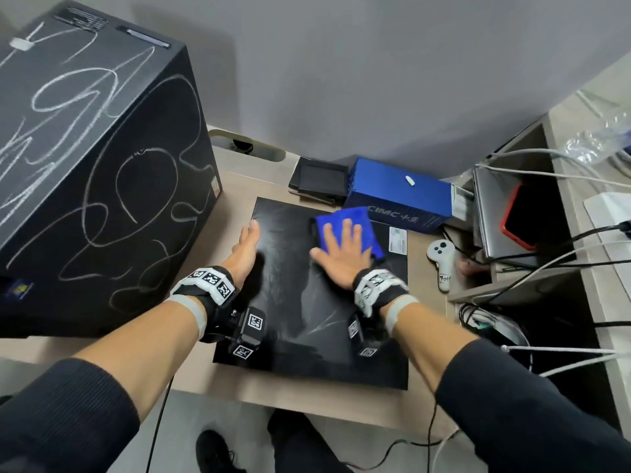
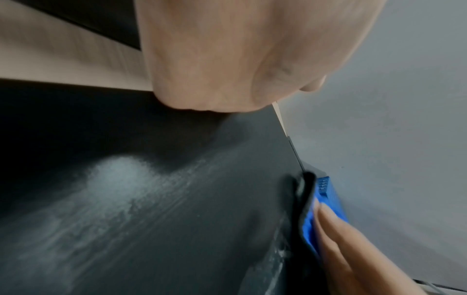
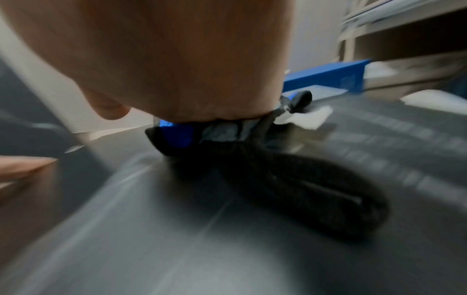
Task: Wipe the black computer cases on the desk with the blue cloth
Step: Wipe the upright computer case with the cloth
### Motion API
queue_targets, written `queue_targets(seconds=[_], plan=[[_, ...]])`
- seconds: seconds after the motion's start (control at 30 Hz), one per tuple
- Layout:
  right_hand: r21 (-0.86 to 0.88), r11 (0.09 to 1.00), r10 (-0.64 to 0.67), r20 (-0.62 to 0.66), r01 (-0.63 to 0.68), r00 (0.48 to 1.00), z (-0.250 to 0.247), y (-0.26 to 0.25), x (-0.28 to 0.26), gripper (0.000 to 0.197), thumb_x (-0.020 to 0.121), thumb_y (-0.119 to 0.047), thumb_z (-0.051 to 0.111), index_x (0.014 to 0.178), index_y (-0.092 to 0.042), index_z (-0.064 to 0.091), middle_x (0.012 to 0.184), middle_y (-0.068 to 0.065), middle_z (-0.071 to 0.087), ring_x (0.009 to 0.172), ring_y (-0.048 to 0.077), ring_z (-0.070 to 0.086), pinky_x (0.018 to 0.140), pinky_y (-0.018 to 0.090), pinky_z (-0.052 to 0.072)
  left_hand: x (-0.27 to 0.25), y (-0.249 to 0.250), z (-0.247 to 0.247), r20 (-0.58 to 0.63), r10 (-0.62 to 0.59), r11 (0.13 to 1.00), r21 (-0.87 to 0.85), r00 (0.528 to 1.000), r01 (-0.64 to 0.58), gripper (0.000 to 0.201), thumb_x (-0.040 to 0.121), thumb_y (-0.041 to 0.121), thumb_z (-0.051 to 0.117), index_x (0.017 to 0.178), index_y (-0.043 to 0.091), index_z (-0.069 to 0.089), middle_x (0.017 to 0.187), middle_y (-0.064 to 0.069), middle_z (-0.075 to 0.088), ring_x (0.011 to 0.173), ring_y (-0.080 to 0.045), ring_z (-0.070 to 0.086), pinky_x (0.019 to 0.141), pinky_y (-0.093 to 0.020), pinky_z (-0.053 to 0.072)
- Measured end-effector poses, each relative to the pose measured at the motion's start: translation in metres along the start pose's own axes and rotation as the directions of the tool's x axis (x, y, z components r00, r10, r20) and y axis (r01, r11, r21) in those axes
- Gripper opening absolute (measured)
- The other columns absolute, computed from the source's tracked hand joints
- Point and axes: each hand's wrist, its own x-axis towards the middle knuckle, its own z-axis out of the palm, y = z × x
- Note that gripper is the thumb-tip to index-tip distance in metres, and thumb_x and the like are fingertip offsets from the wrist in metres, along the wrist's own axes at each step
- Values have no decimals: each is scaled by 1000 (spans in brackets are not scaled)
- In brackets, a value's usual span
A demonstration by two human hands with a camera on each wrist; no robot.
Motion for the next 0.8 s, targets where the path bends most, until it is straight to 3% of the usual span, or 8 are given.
queue_targets(seconds=[0.1,0.27,0.33,0.4,0.43,0.5,0.67,0.8], plan=[[-37,983,-177,97,182,979,37,-31,-37,70,96,-63,29,154,-41,-3,159,-2,-29,144,23,-31,115,58,-14,8,-5,-3,45,-28,998,-55,999,31,117,63,103,22,158,37,7,166,11,4,154,-12,4,124,-46,0],[-70,980,-173,166,186,971,22,19,-62,59,103,-48,28,155,-38,2,162,-5,-22,147,19,-25,118,58,-2,27,-39,-14,-33,-72,997,-41,997,71,134,50,107,26,158,29,21,165,1,22,152,-18,21,125,-47,11],[-55,996,-69,102,75,992,9,32,-45,61,102,-51,28,155,-39,1,162,-4,-21,148,20,-24,117,59,-2,-27,-22,-9,-66,-29,999,30,997,31,107,76,85,36,159,18,22,163,-4,26,150,-23,25,124,-44,15],[-43,999,29,40,-27,999,5,27,-25,67,98,-59,29,154,-40,-4,161,-2,-25,147,23,-26,116,60,-5,-44,-25,-4,-120,36,997,73,992,-27,60,101,36,47,155,14,32,151,-7,44,136,-25,43,114,-34,30],[-30,998,59,21,-59,998,7,18,-19,70,96,-63,29,154,-41,-6,160,-1,-28,146,25,-27,115,60,-7,-44,-29,-3,-150,57,996,74,987,-46,51,100,17,49,151,15,39,138,-7,54,122,-25,51,103,-30,37],[-18,999,44,3,-44,999,18,-6,-18,73,95,-67,29,154,-42,-6,159,2,-29,145,28,-29,114,61,-9,-40,-33,-2,-176,96,994,76,980,-84,50,95,1,50,143,16,48,119,-5,62,104,-23,57,91,-28,41],[-115,968,-213,84,222,973,63,-17,-73,64,97,-59,34,151,-50,0,160,-4,-27,145,24,-30,116,61,-8,-26,-37,-5,-166,79,996,54,983,-71,52,90,0,56,138,19,53,120,-8,67,104,-26,62,96,-34,47],[-140,967,-192,144,212,971,44,24,-75,59,100,-51,33,150,-51,2,160,-6,-25,146,22,-27,117,62,0,-23,-36,-8,-163,47,999,26,986,-44,56,87,4,58,141,19,52,123,-8,66,104,-27,62,100,-37,47]])
